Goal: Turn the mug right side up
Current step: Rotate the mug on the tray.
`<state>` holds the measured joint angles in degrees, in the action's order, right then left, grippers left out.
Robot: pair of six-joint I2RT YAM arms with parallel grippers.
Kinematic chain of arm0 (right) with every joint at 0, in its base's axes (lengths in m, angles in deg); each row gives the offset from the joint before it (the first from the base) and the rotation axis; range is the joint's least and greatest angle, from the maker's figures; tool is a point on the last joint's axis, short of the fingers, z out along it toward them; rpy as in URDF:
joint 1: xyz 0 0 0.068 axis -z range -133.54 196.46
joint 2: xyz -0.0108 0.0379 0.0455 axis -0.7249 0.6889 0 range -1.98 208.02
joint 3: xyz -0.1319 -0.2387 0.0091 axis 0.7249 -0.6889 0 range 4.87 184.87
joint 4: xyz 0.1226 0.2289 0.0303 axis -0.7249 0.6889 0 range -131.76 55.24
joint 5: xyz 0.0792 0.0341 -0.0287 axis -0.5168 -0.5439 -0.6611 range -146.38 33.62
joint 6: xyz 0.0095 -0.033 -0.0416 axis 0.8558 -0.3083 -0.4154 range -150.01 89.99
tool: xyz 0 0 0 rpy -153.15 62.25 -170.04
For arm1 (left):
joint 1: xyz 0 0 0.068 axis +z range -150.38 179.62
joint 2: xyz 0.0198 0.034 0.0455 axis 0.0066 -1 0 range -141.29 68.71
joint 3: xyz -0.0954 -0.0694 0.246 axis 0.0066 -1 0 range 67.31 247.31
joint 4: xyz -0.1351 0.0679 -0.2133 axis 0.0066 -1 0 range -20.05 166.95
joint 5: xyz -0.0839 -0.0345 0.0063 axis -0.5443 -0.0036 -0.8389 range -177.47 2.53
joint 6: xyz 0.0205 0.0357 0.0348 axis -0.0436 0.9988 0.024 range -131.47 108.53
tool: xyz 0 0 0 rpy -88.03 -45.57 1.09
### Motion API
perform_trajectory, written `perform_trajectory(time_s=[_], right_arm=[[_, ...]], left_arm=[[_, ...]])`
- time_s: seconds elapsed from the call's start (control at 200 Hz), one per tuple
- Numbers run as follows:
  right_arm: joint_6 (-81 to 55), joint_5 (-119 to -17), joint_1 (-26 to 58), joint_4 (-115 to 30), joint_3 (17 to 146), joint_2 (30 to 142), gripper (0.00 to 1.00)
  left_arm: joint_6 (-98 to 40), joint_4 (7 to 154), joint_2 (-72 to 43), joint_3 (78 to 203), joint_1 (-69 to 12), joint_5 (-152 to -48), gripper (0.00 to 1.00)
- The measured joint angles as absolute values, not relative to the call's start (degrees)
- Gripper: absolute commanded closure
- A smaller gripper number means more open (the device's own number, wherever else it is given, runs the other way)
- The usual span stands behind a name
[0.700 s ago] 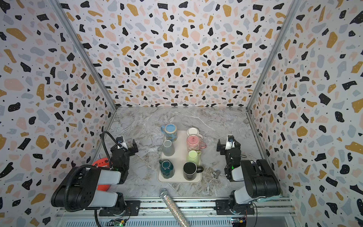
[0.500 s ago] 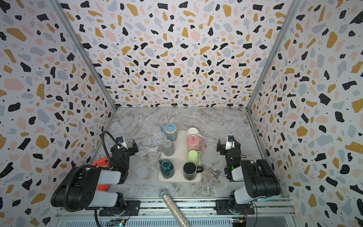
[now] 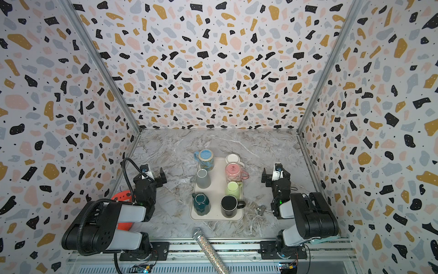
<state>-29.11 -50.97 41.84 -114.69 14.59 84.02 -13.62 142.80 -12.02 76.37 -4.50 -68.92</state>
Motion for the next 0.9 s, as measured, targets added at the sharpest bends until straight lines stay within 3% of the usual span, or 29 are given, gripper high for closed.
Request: perform_trajectory(time_s=[0.576, 0.766, 0.901], right_arm=[[-29.1, -51.0, 41.8, -114.7, 14.6, 84.0, 0.00], [-29.3, -50.6, 41.6, -114.5, 14.7, 84.0, 0.05], [-29.9, -49.4, 40.4, -103.8, 20.4, 81.4, 0.05]], left_arm=[[-13.7, 142.5, -11.9, 76.5, -4.5, -68.9, 0.00], [-13.8, 127.7, -5.2, 85.5, -4.5, -67.8, 0.00], [-15.6, 121.1, -0.3, 91.2, -4.5, -67.6, 0.00]])
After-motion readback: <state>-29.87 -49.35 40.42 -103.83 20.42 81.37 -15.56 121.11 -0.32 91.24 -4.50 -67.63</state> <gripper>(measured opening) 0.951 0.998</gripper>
